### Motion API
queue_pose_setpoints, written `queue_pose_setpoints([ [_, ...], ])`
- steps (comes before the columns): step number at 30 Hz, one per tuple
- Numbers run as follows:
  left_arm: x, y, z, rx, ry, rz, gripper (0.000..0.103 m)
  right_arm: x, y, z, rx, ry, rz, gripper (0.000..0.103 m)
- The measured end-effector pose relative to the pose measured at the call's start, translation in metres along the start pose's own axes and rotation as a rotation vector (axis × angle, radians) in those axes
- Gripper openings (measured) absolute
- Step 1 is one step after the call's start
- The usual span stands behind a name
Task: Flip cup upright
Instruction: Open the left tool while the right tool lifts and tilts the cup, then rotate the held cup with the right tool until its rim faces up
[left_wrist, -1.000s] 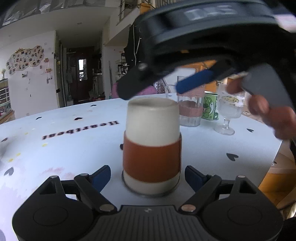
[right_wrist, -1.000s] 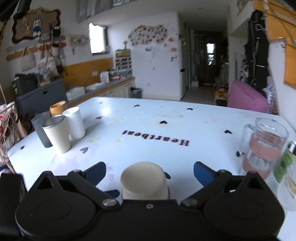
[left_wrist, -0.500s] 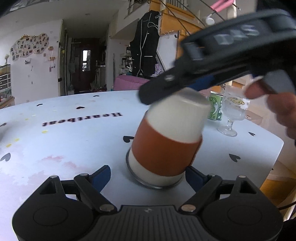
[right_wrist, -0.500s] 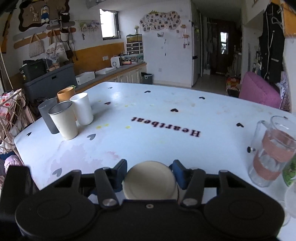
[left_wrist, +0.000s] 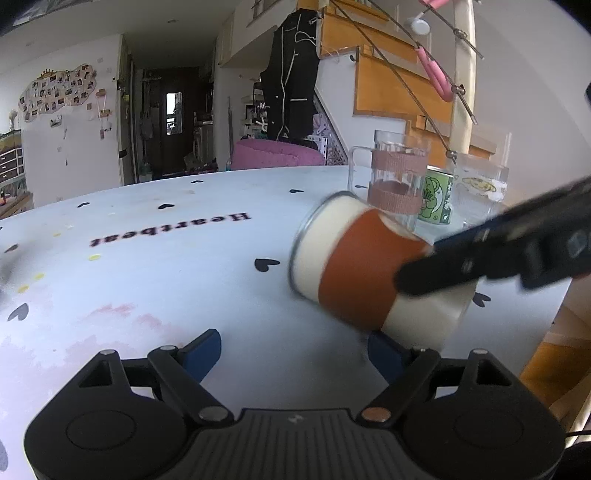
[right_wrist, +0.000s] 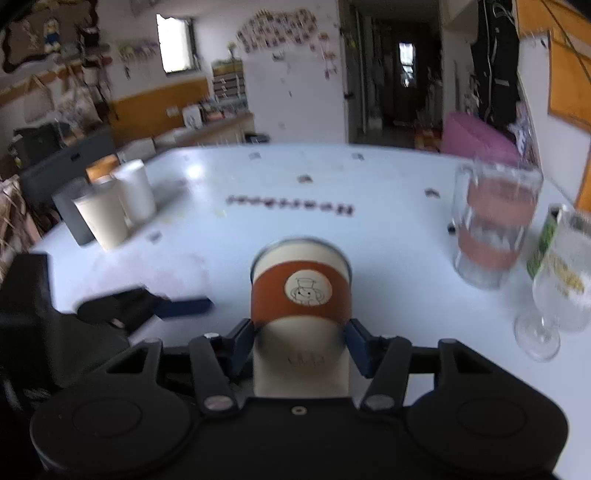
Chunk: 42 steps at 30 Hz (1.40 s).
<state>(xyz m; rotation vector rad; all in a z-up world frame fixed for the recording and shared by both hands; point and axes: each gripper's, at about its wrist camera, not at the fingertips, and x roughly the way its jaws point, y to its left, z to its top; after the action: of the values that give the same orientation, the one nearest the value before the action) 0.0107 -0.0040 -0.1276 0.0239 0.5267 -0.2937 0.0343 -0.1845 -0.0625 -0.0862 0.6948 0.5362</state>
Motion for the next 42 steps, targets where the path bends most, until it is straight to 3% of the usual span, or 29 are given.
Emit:
queue_pose_setpoints([
  [5,-0.015,0.010,0.002,-0.029,-0.038,0.013,0.087,0.004,-0.006,0.001,0.003,0.043,0.003,0.059],
  [7,-0.017,0.015,0.004,-0.049,-0.044,0.019,0.087,0.009,-0.010,0.010,0.012,0.104,0.020,0.059],
  [11,-0.020,0.022,0.004,-0.075,-0.051,0.037,0.087,0.021,-0.025,0.040,0.061,0.232,0.088,0.083],
  [12,-0.020,0.024,0.004,-0.084,-0.053,0.038,0.087,0.023,-0.027,0.048,0.059,0.245,0.091,0.084],
  [15,-0.019,0.027,0.002,-0.102,-0.049,0.038,0.087,0.035,-0.032,0.071,0.056,0.296,0.108,0.086],
  [19,-0.018,0.028,0.000,-0.103,-0.042,0.037,0.087,0.064,-0.029,0.089,0.033,0.440,0.140,0.087],
  [22,-0.018,0.029,0.000,-0.106,-0.047,0.036,0.087,0.083,-0.020,0.094,-0.013,0.495,0.117,0.088],
  [24,-0.020,0.029,0.000,-0.107,-0.048,0.039,0.087,0.091,-0.018,0.094,-0.037,0.507,0.104,0.078],
  [27,-0.022,0.032,0.001,-0.108,-0.054,0.045,0.087,0.090,-0.020,0.089,-0.042,0.468,0.089,0.077],
  [33,-0.027,0.033,0.005,-0.109,-0.070,0.060,0.087,0.046,-0.036,0.072,-0.009,0.222,0.099,0.077],
  [37,-0.028,0.028,0.009,-0.092,-0.082,0.059,0.087,0.014,-0.039,0.050,-0.030,0.027,0.036,0.077],
  [42,-0.028,0.022,0.012,-0.071,-0.091,0.058,0.087,-0.007,-0.047,0.018,0.010,-0.110,-0.003,0.077],
])
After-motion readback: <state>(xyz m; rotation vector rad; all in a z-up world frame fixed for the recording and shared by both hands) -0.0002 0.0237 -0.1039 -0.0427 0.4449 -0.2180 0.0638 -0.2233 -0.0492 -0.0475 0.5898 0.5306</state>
